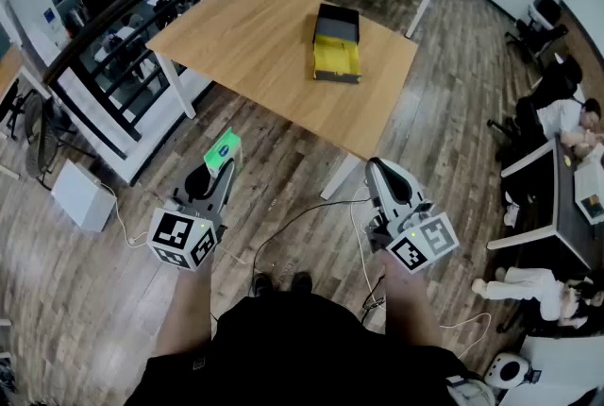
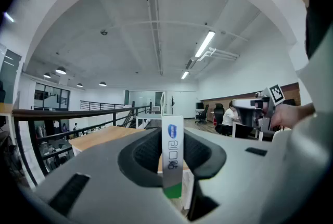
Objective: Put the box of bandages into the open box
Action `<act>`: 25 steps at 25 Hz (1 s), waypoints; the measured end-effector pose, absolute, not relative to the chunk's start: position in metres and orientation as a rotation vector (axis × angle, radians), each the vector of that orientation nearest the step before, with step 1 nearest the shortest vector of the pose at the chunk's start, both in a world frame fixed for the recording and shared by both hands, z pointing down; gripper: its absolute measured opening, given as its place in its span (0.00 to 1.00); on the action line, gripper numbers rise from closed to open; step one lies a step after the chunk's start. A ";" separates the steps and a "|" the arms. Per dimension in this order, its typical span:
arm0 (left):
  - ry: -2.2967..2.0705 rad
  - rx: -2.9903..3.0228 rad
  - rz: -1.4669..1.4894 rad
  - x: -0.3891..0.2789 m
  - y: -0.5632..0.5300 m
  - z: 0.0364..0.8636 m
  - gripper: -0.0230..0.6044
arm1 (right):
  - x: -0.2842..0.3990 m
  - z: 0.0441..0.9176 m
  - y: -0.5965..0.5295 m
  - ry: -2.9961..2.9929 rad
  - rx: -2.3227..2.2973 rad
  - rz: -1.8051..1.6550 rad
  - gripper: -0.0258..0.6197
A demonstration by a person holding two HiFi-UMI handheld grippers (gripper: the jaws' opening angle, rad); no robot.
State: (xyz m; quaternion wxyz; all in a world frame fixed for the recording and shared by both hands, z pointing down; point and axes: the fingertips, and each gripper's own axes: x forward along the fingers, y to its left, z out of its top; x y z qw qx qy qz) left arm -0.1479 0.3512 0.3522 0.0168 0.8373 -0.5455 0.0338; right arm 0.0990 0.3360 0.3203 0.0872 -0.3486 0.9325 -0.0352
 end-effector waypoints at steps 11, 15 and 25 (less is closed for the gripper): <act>-1.690 2.611 0.118 -0.125 0.354 0.349 0.19 | 0.119 0.321 0.343 2.771 -1.018 -0.111 0.09; -1.698 2.610 0.131 -0.115 0.354 0.347 0.19 | 0.134 0.317 0.344 2.768 -1.020 -0.072 0.09; -1.718 2.628 0.173 -0.079 0.369 0.343 0.19 | 0.164 0.322 0.353 2.768 -0.939 -0.131 0.10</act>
